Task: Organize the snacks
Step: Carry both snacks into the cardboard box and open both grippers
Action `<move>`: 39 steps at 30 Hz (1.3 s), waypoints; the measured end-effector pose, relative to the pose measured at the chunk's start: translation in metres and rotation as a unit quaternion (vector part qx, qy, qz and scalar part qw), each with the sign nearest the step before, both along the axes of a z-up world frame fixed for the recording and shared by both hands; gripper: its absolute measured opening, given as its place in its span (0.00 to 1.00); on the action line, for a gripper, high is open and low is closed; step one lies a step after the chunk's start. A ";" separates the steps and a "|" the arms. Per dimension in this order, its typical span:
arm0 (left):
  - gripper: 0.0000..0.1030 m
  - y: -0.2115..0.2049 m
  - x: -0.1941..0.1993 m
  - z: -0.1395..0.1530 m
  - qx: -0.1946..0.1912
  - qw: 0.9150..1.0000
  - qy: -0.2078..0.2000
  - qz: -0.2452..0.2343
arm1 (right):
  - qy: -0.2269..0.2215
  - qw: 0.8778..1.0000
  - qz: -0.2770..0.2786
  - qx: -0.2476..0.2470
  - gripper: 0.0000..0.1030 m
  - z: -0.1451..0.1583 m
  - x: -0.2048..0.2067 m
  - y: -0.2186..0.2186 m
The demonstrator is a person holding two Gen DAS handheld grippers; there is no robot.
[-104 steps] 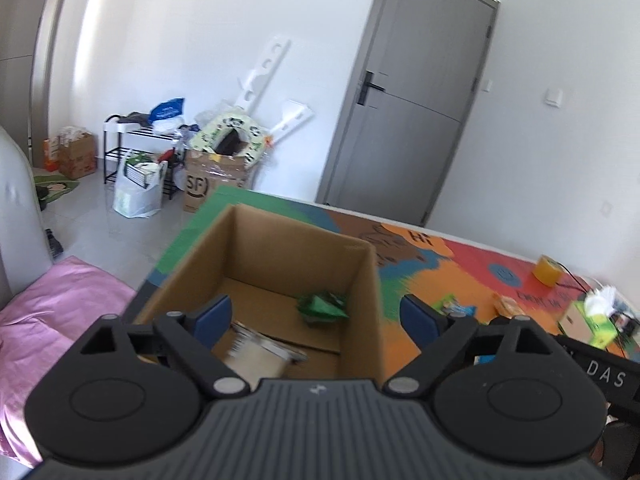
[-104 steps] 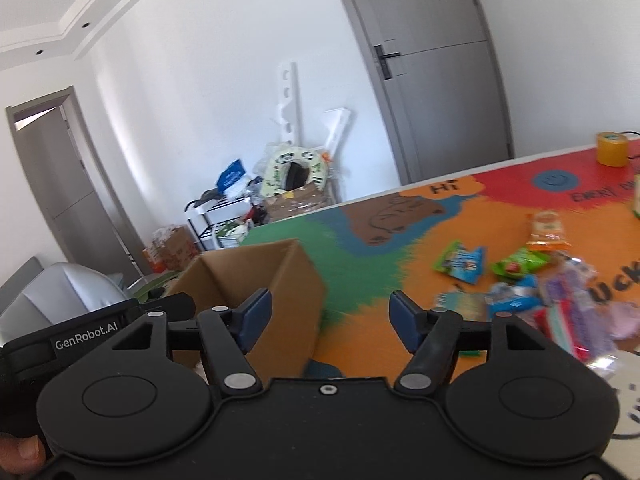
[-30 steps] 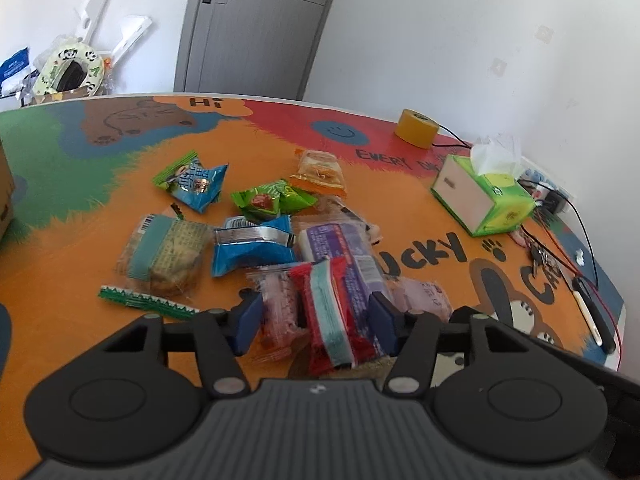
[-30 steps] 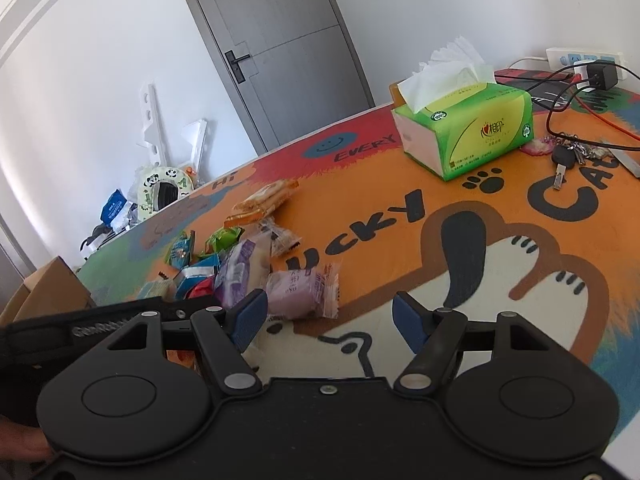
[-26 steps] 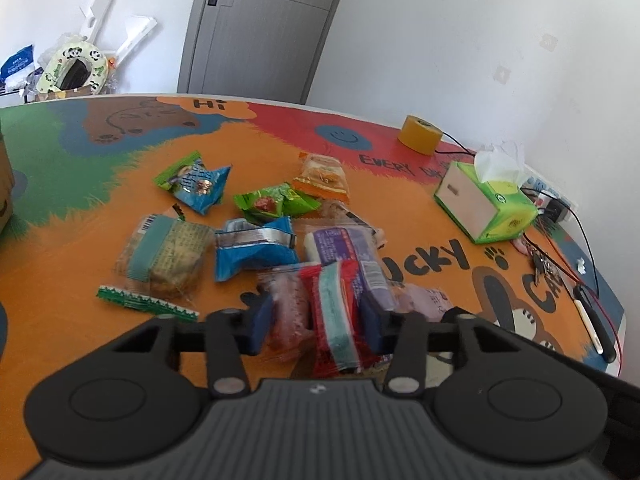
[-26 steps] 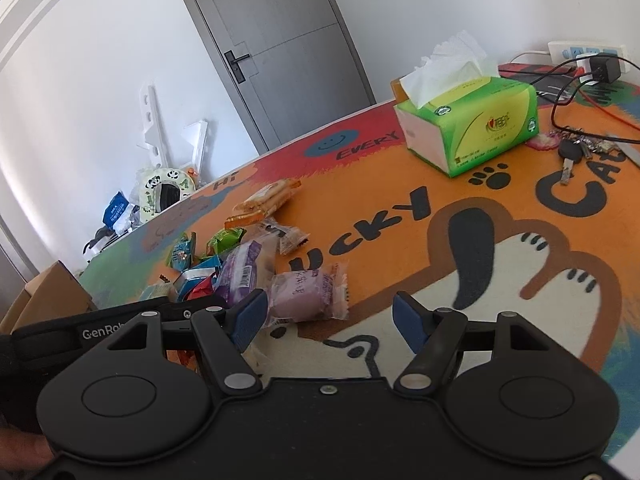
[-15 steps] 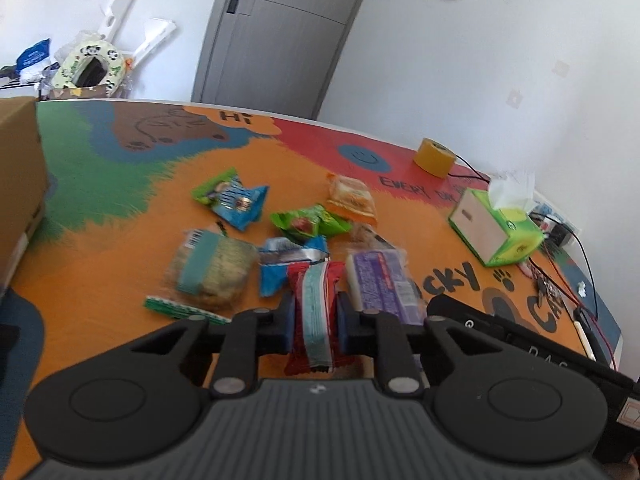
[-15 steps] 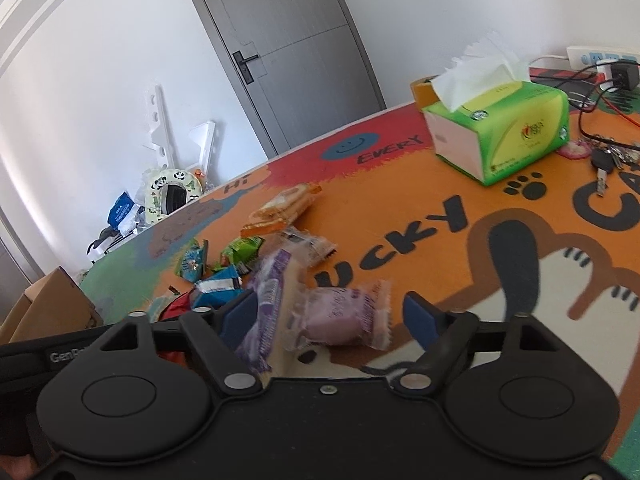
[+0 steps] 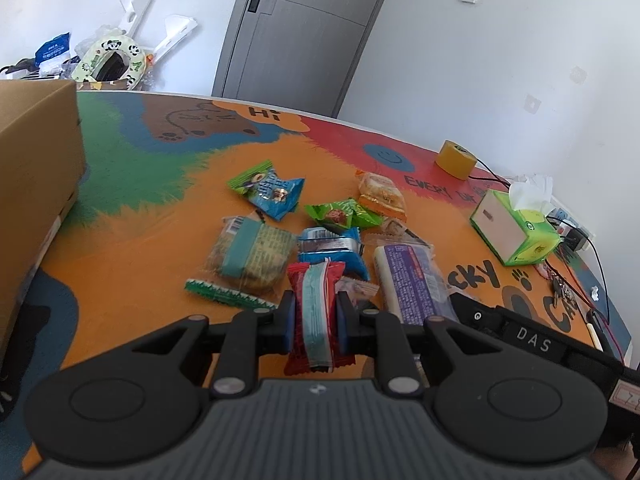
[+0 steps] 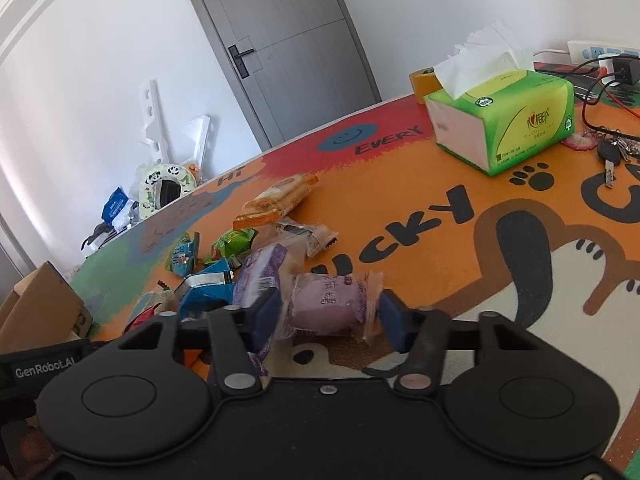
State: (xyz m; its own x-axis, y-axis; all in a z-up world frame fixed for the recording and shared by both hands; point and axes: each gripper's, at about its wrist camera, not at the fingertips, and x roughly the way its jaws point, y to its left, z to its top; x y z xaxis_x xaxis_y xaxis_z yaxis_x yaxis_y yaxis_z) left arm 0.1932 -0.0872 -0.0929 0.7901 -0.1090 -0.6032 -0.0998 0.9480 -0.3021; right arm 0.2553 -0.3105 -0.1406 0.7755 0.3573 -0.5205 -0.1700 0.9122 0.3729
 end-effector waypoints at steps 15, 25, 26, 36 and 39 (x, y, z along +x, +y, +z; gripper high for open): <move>0.19 0.000 -0.018 0.011 -0.008 1.000 -0.020 -0.016 | 0.001 1.000 -0.029 -0.005 0.37 0.009 -0.024 -0.014; 0.19 0.014 -0.045 0.037 -0.001 0.998 -0.057 0.005 | -0.033 0.999 -0.014 0.008 0.36 0.032 -0.049 -0.004; 0.19 0.017 -0.048 0.040 -0.001 0.998 -0.061 0.009 | -0.038 0.999 -0.012 0.008 0.36 0.035 -0.052 -0.001; 0.19 0.045 -0.073 0.064 0.003 0.995 -0.092 0.038 | -0.078 0.997 0.018 0.015 0.36 0.062 -0.069 0.027; 0.19 0.056 -0.077 0.069 0.003 0.994 -0.097 0.049 | -0.083 0.996 0.030 0.016 0.36 0.068 -0.069 0.039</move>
State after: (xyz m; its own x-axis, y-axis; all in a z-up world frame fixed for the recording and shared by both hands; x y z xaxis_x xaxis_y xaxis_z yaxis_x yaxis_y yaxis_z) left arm 0.1163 -0.0316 -0.0236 0.8981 -0.0217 -0.4393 -0.1331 0.9386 -0.3184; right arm 0.1858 -0.2717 -0.0730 0.8273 0.4191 -0.3740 -0.2852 0.8870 0.3632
